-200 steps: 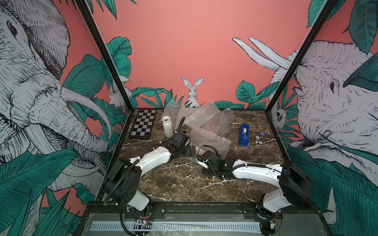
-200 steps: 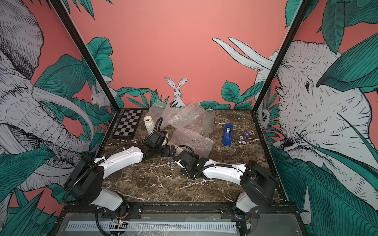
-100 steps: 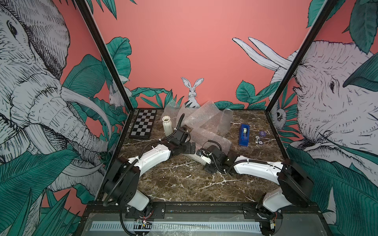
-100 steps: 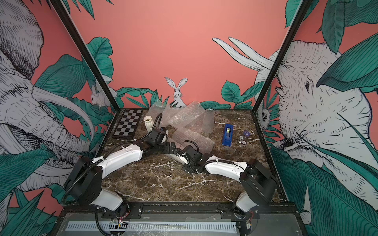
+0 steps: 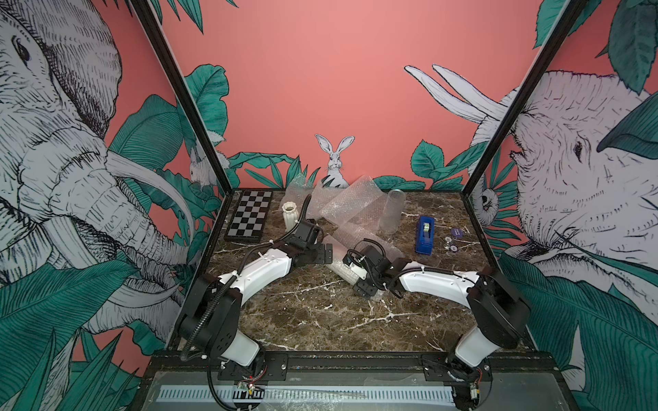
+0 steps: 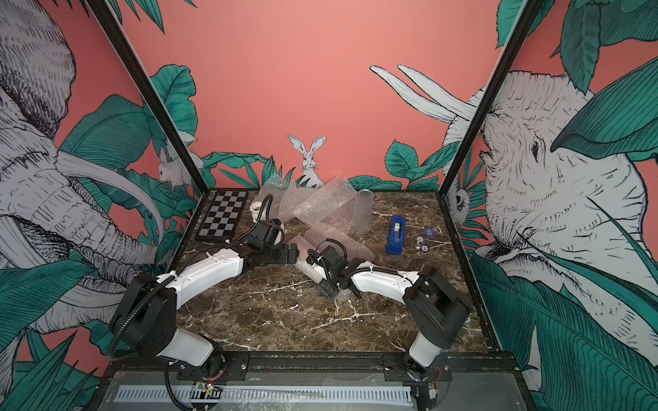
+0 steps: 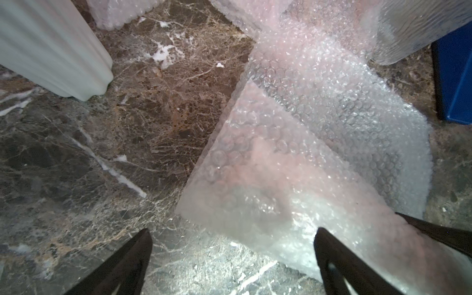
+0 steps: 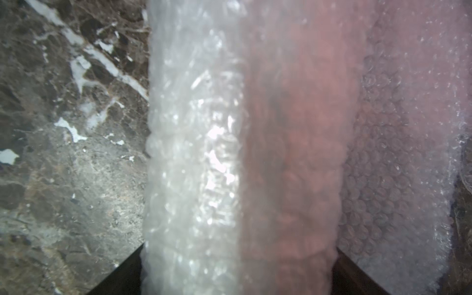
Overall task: Wrap vases in bubble wrap
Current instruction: Wrap the vase in bubble wrap.
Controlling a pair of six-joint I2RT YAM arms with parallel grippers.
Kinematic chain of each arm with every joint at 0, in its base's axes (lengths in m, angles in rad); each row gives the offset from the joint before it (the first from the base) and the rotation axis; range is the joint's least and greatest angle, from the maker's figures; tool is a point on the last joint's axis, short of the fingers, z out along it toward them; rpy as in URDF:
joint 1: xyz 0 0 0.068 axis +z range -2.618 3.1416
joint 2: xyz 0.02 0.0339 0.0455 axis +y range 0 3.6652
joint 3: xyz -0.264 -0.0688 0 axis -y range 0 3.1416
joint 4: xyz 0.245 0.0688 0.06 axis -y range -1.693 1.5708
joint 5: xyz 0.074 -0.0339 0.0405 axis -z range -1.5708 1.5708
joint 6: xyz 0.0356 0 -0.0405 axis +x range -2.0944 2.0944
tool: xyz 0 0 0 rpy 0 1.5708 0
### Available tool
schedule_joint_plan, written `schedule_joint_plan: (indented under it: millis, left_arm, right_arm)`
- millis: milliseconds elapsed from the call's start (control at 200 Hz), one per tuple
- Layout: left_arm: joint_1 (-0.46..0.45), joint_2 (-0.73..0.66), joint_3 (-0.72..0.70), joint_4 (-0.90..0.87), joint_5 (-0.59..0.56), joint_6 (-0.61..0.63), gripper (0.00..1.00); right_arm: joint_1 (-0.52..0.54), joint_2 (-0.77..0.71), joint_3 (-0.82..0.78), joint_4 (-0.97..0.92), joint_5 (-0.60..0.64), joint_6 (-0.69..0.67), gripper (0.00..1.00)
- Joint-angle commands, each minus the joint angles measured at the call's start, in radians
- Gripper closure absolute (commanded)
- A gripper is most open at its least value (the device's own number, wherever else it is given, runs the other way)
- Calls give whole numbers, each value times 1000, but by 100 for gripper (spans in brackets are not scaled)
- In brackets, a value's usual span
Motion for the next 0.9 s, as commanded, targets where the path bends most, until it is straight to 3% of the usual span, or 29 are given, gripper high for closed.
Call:
schedule_joint_plan:
  millis: [0,140,535,890]
  left_arm:
    - [8,-49,-6,-17,-3,7,1]
    - [17,-65,-20,-20,-2,8,1]
    - [56,-212,-133,-38,-32,-6,1]
    - [65,-132,-128,38,57,-22,1]
  right_arm:
    - [12,10,-13,-60,-132,27,15]
    - [16,-18,-26,-27,-190,63,23]
    - [27,0,-44,87,-331,277,31]
    - [27,11,-102,221,-395,445,31]
